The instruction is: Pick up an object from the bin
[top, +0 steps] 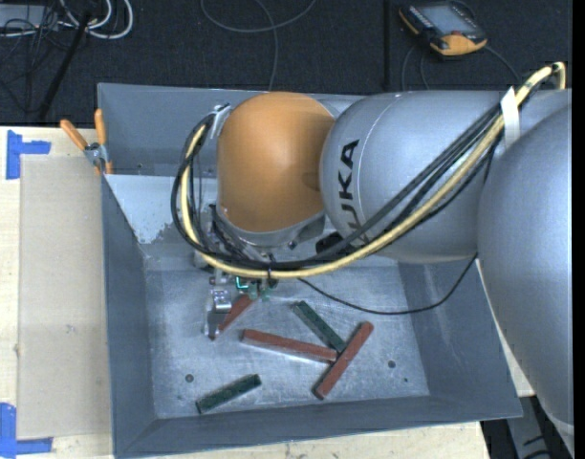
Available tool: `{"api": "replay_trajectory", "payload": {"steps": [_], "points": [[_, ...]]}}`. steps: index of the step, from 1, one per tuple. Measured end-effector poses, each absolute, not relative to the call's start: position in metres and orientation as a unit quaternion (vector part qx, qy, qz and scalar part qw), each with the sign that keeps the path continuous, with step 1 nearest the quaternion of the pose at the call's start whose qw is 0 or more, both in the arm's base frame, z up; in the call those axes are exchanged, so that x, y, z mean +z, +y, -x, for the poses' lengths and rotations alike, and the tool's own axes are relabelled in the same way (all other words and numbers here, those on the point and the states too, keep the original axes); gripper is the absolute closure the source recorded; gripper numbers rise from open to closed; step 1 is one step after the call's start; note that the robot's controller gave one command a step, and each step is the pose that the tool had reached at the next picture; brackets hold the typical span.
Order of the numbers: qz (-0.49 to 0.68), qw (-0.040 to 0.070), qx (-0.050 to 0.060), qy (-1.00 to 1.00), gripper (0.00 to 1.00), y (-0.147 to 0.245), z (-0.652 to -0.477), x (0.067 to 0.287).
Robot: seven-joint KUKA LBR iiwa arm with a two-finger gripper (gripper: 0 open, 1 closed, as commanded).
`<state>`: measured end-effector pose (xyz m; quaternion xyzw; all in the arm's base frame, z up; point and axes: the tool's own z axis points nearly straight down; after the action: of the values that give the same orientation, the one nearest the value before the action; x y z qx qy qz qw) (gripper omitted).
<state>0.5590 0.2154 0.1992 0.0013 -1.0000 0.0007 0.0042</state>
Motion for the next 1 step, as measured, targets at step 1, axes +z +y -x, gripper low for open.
{"api": "replay_trajectory", "payload": {"steps": [1], "points": [[0.000,0.001,0.000,-1.000,0.00,0.2144,-0.5610,0.2037]]}}
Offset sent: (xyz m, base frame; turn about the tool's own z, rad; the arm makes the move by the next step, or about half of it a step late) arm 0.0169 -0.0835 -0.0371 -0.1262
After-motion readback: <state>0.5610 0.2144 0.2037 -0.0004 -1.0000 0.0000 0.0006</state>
